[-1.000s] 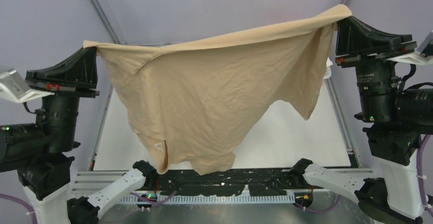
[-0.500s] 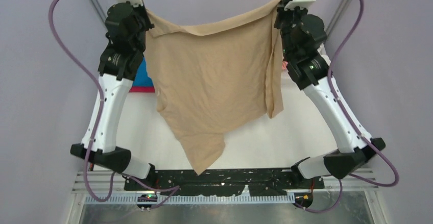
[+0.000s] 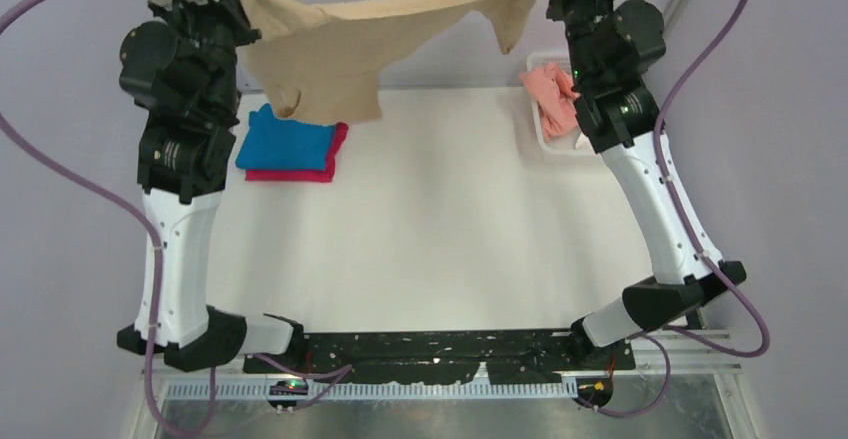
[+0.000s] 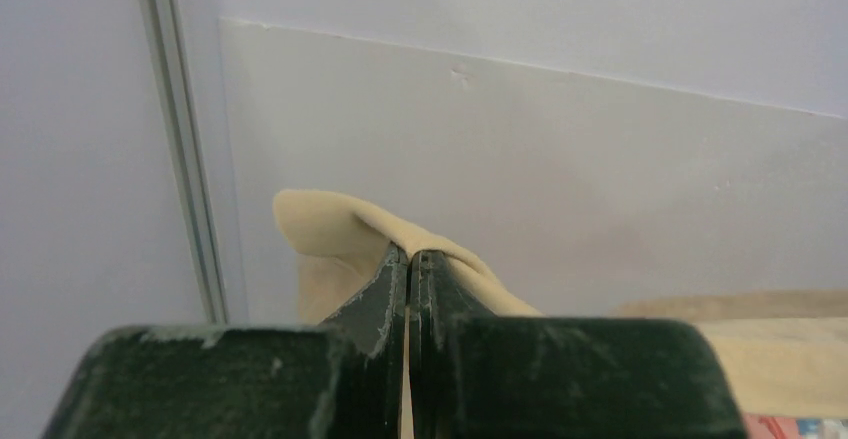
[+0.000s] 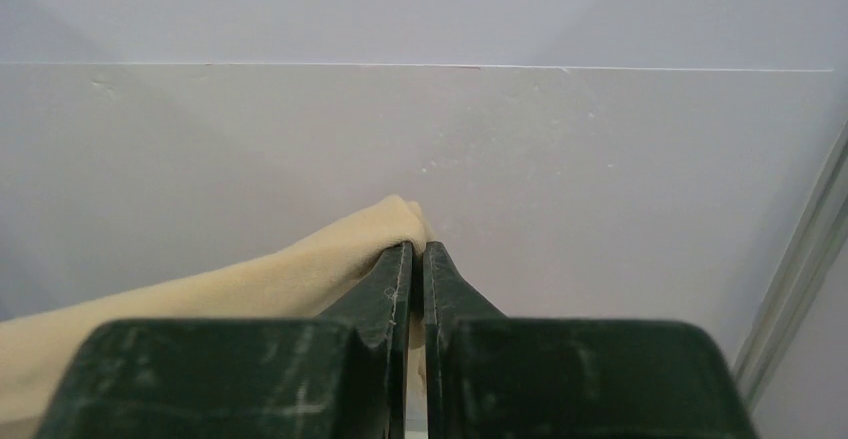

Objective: Fold and stack the t-shirts
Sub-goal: Flatten out the tshirt

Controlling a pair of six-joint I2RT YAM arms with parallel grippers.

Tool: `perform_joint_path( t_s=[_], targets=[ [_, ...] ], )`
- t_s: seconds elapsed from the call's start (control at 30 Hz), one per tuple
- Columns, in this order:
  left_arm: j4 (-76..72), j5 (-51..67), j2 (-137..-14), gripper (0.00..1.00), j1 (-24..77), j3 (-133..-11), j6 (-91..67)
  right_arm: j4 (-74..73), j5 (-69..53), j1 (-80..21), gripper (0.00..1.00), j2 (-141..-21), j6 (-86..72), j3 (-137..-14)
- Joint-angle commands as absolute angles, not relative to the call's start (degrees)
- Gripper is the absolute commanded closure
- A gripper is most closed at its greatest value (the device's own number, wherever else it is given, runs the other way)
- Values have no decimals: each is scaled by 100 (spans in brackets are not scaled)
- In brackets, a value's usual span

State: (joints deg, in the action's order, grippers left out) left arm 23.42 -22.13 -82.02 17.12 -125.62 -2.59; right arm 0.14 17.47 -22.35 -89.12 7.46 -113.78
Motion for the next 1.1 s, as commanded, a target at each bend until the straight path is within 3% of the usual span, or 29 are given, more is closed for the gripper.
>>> perform_joint_path(
  t_s=[0.0, 0.23, 0.4, 0.73, 1.07],
  targets=[
    [1550, -1985, -7515, 100, 1688, -11018, -229, 742, 1613, -2231, 94, -8073, 661, -10153],
    [1208, -981, -6374, 100, 1736, -7593, -1166, 1654, 1374, -2228, 94, -6973, 776, -6833],
    [371, -606, -5914, 100, 1798, -5349, -2292, 1723, 1374, -2222, 94, -6885, 470, -5633],
    [917, 115, -6494, 100, 2189, -4269, -3266, 56, 1768, -2221, 94, -6737, -1064, -4516],
    [2551, -651, -5731, 100, 2983, -4062, -3729, -2001, 2293, -2224, 94, -6219, -1626, -4802]
  ],
)
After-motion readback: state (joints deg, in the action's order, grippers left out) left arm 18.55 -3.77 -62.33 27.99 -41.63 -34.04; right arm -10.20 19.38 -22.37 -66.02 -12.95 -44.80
